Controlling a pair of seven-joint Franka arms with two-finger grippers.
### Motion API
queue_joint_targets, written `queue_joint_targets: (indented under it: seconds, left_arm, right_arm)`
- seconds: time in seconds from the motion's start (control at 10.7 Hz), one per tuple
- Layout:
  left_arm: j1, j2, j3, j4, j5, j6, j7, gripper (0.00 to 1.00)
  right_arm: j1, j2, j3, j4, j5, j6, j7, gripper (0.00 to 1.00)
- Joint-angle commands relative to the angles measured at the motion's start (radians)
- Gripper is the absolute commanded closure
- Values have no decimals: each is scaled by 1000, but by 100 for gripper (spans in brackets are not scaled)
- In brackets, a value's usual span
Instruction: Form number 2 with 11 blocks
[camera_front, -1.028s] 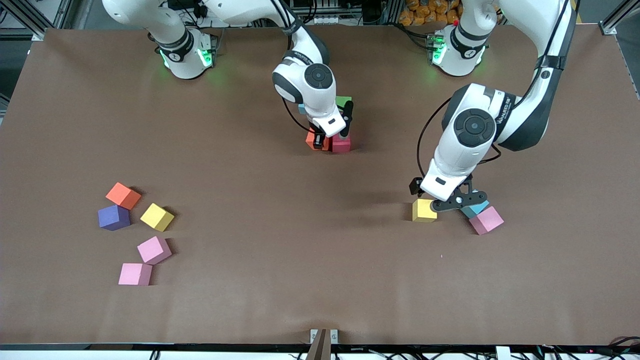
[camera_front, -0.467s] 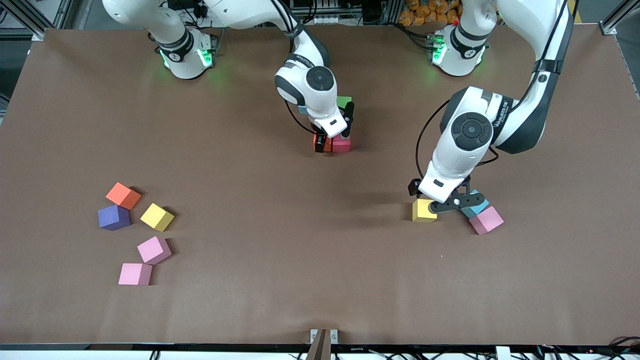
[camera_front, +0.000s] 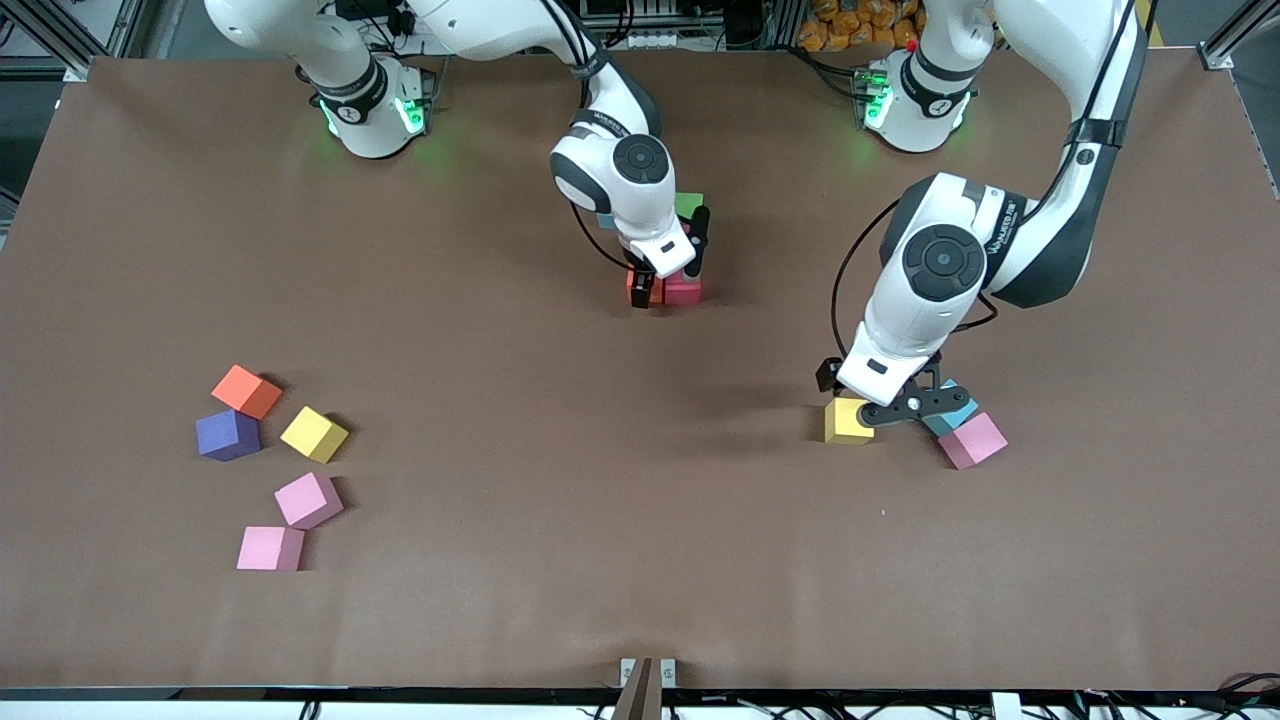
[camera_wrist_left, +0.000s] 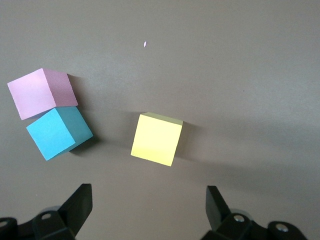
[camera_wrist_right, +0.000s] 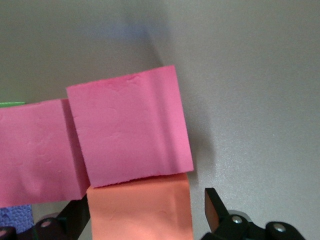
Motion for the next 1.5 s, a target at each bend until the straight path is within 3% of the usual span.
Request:
queue_joint_targets:
  seconds: [0.0,0.37,0.84,1.03,1.4]
  left_arm:
    - [-6,23,4,23,-15,-10,24,0]
    - [-4,88,6,23,-10,78,41,0]
    - [25,126,22,51,-19,82,149,0]
    - [25,146,55,51,-45,100,289,0]
    - [25,162,56,49,-131,120,295,0]
  right_arm:
    - [-8,-3,2,13,-6,-2,0,0]
    - [-23,-33,2,7,-5,-44,-2,0]
    - [-55,-124,2,7,3,-180,-26,0]
    - [-107,-164,0,8,5,-252,-26,0]
    - [-288,-205,-3,16,5,-360,-127,0]
